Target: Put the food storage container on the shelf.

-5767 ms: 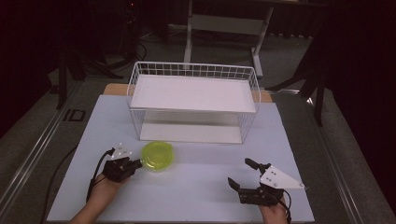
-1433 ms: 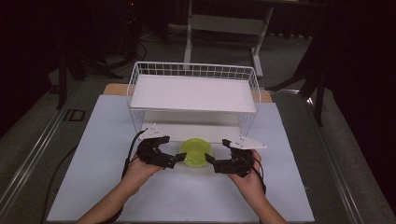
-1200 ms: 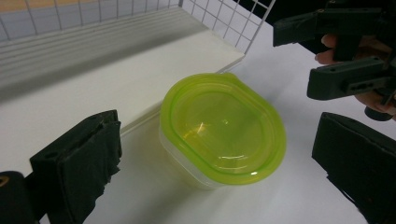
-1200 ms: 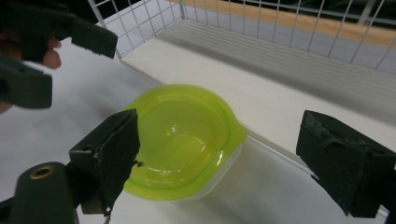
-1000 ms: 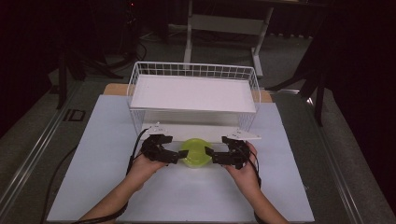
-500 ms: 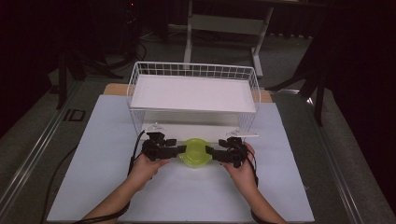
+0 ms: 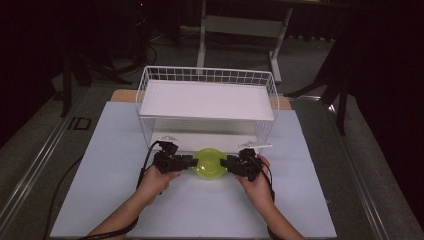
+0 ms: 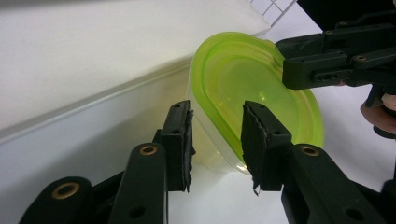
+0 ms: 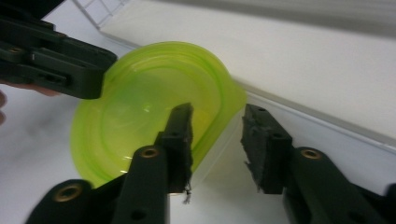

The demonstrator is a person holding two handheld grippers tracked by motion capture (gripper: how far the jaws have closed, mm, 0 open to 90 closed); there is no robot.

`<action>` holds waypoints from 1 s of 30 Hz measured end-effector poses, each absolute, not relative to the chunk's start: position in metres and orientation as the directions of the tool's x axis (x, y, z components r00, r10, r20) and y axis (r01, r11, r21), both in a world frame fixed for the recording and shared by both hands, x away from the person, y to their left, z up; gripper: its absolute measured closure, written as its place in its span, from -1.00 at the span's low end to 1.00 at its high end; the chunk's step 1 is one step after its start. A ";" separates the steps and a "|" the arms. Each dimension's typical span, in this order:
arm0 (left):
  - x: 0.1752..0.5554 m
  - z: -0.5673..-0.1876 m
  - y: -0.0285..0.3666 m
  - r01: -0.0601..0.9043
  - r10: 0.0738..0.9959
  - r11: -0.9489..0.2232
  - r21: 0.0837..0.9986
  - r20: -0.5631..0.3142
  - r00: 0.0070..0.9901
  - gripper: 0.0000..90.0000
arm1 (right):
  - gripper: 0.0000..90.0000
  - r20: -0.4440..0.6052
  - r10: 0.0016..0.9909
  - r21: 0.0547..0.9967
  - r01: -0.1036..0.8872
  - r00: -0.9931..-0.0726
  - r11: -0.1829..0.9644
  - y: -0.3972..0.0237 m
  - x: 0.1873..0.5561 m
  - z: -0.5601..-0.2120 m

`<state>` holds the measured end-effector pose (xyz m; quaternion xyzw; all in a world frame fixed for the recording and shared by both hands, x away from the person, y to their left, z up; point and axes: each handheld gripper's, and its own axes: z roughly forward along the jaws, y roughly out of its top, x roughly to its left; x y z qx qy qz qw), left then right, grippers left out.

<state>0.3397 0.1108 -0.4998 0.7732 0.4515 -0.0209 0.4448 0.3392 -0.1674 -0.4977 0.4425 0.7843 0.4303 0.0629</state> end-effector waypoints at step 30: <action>0.306 -0.474 0.111 0.664 0.707 -0.155 0.731 -0.387 0.591 0.80 | 0.78 0.365 0.699 0.738 0.649 -0.615 0.186 -0.165 0.313 -0.471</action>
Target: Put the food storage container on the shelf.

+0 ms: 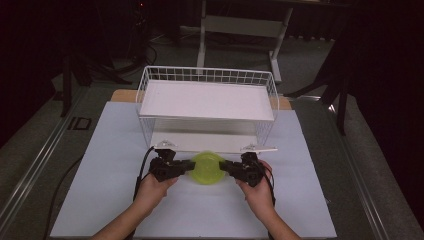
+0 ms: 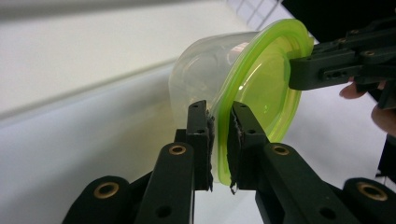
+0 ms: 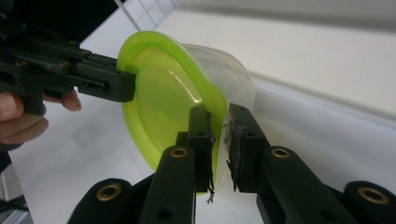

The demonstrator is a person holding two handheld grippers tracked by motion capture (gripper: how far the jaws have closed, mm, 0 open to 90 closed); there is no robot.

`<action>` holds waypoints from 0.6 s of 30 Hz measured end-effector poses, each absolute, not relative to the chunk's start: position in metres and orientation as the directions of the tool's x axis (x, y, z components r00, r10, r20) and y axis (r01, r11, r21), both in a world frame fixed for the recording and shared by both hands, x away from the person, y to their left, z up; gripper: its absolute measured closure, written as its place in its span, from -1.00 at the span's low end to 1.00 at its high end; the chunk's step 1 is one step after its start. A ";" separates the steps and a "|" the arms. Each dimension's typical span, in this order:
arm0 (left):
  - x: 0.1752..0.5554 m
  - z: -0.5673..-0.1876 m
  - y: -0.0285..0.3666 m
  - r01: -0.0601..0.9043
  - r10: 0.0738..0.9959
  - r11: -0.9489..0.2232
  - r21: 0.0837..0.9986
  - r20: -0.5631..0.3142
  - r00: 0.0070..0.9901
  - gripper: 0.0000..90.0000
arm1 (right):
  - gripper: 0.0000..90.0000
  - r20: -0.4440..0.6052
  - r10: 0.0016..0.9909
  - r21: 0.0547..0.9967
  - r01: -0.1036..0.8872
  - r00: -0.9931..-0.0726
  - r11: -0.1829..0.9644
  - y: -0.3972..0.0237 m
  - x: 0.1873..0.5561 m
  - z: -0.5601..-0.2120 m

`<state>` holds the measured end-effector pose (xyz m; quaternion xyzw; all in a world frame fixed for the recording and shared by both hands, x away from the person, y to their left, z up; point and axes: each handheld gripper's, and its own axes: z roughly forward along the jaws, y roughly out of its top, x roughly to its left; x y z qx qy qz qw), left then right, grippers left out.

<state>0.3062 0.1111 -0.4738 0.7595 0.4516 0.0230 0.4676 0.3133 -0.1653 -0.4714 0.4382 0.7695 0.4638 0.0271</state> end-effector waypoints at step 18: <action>0.338 -0.487 0.112 0.623 0.741 -0.099 0.776 -0.360 0.566 0.80 | 0.77 0.347 0.742 0.753 0.642 -0.574 0.144 -0.156 0.350 -0.476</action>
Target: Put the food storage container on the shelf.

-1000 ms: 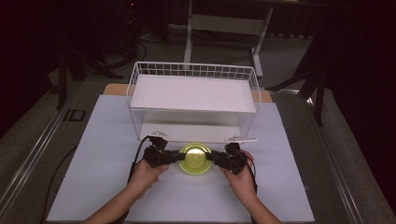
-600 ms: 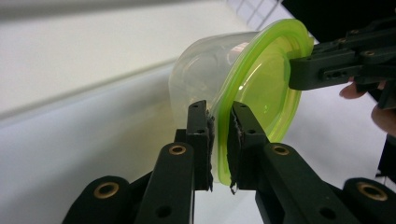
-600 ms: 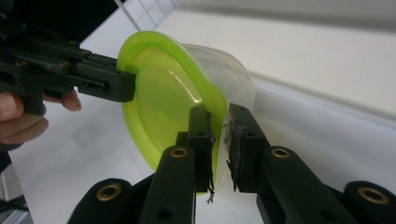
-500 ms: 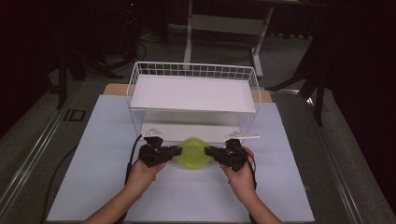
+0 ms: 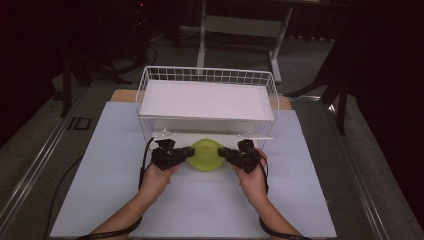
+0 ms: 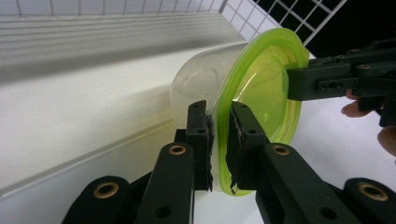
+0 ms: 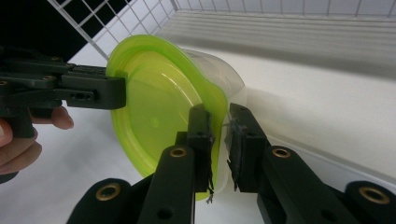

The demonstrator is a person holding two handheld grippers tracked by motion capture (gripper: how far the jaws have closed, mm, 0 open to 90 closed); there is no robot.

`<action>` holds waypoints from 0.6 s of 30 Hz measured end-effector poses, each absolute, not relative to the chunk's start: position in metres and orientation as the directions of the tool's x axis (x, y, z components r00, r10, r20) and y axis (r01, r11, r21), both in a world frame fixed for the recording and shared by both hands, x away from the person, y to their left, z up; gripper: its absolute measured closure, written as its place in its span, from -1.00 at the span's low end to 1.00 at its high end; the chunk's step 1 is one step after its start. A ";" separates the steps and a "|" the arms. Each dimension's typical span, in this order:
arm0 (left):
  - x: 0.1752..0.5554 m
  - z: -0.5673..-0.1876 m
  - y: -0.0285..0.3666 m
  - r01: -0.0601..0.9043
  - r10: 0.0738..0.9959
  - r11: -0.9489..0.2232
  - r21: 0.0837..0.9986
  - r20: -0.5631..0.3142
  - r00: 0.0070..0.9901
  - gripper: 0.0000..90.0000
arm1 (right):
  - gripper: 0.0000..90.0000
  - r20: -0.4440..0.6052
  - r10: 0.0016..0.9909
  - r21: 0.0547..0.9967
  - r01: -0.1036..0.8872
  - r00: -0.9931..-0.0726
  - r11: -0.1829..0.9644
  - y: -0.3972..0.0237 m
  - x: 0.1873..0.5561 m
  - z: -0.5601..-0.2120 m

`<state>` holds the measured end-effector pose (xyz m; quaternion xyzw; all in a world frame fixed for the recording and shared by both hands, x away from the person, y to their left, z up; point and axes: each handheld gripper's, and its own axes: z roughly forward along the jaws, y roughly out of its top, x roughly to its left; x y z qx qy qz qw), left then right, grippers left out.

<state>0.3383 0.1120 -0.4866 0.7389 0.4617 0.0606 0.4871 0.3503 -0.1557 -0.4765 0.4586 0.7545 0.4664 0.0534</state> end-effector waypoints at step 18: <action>0.362 -0.494 0.109 0.630 0.767 -0.105 0.769 -0.340 0.543 0.78 | 0.77 0.327 0.764 0.751 0.644 -0.555 0.146 -0.151 0.374 -0.486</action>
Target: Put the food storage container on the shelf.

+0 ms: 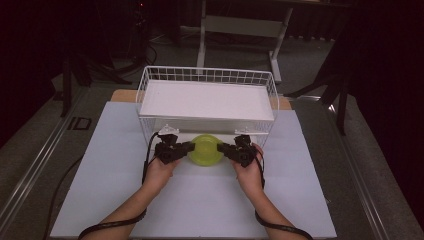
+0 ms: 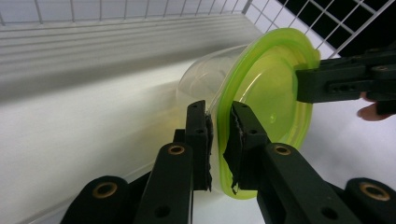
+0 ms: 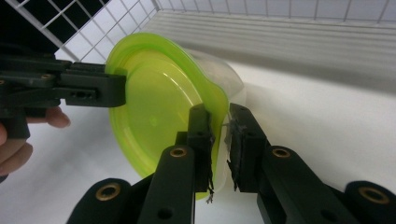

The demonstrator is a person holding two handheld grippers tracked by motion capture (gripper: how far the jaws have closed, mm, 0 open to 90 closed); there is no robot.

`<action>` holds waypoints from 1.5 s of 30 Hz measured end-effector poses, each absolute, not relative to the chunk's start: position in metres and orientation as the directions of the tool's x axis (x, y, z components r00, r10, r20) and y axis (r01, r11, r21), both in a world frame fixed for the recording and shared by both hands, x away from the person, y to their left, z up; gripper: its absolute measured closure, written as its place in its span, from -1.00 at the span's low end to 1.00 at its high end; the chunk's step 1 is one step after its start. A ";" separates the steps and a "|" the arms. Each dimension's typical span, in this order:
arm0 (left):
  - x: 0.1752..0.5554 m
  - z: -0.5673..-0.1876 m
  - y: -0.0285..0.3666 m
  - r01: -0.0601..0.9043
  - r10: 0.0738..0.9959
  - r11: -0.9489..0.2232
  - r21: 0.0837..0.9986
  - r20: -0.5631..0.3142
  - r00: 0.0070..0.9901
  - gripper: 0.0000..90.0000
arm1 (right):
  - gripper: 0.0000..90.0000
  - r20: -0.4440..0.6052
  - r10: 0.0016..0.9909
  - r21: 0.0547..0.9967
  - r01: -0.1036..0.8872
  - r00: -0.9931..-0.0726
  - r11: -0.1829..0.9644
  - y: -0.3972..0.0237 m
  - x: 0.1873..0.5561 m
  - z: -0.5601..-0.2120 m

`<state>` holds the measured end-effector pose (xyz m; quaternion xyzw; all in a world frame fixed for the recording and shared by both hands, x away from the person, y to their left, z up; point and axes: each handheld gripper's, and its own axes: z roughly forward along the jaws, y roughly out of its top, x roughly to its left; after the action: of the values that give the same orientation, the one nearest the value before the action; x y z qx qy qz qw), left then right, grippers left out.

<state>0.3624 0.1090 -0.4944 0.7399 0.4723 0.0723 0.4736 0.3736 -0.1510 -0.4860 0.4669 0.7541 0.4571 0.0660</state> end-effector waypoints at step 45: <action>0.369 -0.496 0.119 0.486 0.807 -0.072 0.871 -0.235 0.541 0.12 | 0.12 0.197 0.833 0.829 0.541 -0.517 0.140 -0.142 0.378 -0.483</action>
<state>0.3689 0.1190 -0.4963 0.7147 0.4522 0.1579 0.5096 0.3775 -0.1424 -0.4831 0.4654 0.7382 0.4620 0.1580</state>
